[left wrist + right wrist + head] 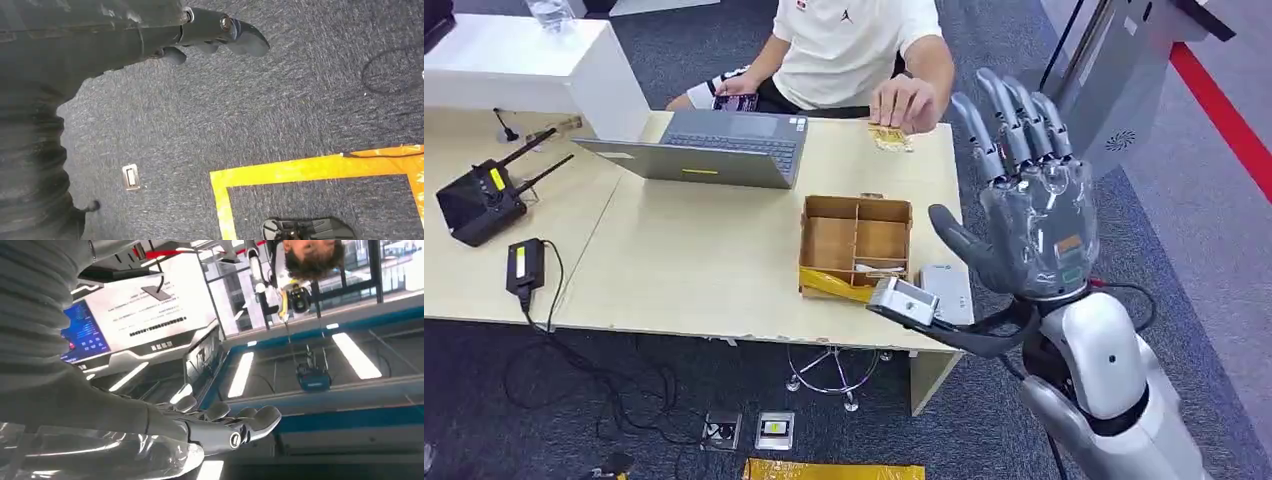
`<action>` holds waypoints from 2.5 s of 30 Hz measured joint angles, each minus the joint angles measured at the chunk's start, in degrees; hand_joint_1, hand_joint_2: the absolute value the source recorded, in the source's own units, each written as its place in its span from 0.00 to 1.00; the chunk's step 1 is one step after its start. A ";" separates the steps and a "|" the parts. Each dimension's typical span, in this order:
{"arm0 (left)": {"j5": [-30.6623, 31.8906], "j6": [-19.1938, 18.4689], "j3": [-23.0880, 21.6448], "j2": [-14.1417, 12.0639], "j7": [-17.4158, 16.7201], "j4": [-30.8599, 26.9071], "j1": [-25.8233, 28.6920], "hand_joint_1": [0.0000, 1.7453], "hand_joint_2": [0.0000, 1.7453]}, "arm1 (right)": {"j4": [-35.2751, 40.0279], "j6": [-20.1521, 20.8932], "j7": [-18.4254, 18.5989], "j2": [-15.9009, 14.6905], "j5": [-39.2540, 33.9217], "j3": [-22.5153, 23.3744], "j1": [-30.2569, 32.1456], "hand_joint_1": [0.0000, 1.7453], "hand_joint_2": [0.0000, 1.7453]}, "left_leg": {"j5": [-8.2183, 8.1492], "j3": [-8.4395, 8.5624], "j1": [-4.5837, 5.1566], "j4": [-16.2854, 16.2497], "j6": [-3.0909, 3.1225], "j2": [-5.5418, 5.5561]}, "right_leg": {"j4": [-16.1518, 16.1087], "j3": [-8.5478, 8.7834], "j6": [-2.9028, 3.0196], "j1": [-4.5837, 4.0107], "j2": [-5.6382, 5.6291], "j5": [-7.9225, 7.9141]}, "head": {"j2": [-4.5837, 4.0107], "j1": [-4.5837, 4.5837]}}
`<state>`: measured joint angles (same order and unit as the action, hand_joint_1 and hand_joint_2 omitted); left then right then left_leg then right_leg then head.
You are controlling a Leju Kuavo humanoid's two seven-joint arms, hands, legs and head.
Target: Pass the card to the sensor for recognition and then transmit it.
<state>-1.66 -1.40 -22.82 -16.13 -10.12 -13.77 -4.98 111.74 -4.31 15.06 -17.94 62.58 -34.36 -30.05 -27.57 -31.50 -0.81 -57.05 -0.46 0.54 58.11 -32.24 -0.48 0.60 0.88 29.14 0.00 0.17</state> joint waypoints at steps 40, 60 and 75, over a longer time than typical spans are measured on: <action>2.25 -0.63 -2.51 -0.02 1.70 0.07 -0.11 0.00 1.00 | -44.20 -0.94 1.75 9.14 2.69 -10.65 -12.94 0.73 1.00 | 0.01 -0.06 -0.01 -0.01 -0.01 0.00 | 0.02 -0.09 0.01 -0.02 -0.02 -0.01 | 0.00 0.00; 2.21 -0.46 -3.04 -0.02 1.70 0.11 -0.08 0.00 1.00 | -47.30 -3.54 1.57 9.11 2.05 -10.67 -12.70 1.00 1.00 | 0.01 -0.06 -0.01 -0.01 -0.01 -0.01 | 0.02 -0.10 0.01 -0.02 -0.04 0.00 | 0.00 0.00; 1.07 -0.37 -3.04 -0.02 1.46 0.26 0.03 0.00 1.00 | -48.76 -15.54 1.40 7.50 -14.69 -3.35 -7.60 1.00 1.00 | 0.00 -0.04 0.00 -0.03 0.00 -0.05 | 0.00 -0.13 0.00 -0.01 -0.08 -0.01 | 0.00 0.00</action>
<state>-0.59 -1.77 -25.86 -16.15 -8.66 -13.51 -4.95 62.97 -19.84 16.46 -10.45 47.89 -37.71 -37.66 -27.56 -31.54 -0.81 -57.08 -0.46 0.49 58.10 -32.37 -0.48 0.59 0.81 29.13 0.00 0.17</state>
